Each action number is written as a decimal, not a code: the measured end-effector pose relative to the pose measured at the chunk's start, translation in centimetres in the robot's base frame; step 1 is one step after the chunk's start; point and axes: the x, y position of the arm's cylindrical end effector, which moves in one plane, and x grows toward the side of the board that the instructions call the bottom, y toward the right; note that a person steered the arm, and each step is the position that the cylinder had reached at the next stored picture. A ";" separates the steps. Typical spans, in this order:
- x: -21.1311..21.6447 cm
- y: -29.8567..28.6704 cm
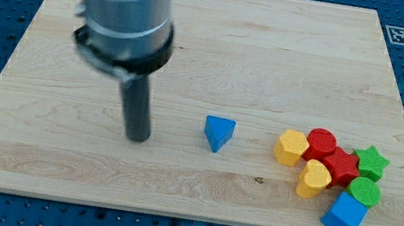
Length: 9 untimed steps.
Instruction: Slide blue triangle to the center left of the board
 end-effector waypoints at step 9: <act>-5.3 10.0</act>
